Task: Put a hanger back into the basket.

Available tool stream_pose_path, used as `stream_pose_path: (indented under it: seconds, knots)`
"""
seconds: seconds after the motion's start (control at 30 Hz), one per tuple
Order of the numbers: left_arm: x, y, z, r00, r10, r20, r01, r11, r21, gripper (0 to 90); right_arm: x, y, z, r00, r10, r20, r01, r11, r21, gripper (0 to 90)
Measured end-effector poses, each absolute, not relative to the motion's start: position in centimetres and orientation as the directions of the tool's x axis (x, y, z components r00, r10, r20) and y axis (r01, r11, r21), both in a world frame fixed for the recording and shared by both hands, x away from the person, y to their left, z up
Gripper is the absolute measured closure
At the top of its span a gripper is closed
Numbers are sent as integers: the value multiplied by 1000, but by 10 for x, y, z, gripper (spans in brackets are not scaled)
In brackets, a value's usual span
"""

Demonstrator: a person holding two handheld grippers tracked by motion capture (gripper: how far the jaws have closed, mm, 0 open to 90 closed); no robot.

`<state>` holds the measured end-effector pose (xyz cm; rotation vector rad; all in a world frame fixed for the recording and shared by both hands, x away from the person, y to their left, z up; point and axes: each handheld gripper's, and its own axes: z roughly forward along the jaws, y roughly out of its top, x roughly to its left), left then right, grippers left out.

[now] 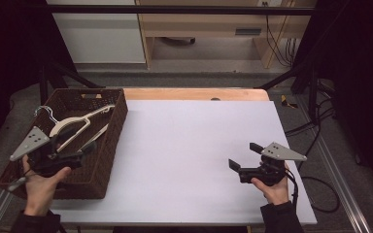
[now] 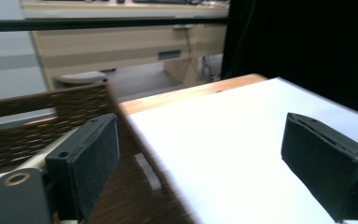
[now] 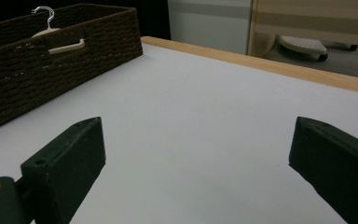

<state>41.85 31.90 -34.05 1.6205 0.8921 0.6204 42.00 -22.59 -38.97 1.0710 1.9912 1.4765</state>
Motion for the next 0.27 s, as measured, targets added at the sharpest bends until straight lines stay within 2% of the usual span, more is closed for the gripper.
stream_pose_path:
  seconds: [0.27]
  knots:
    - [418,284,-355,617,783,-72,257,-114,960,88,417,-234,-388,-605,789,108,315,113,942,36]
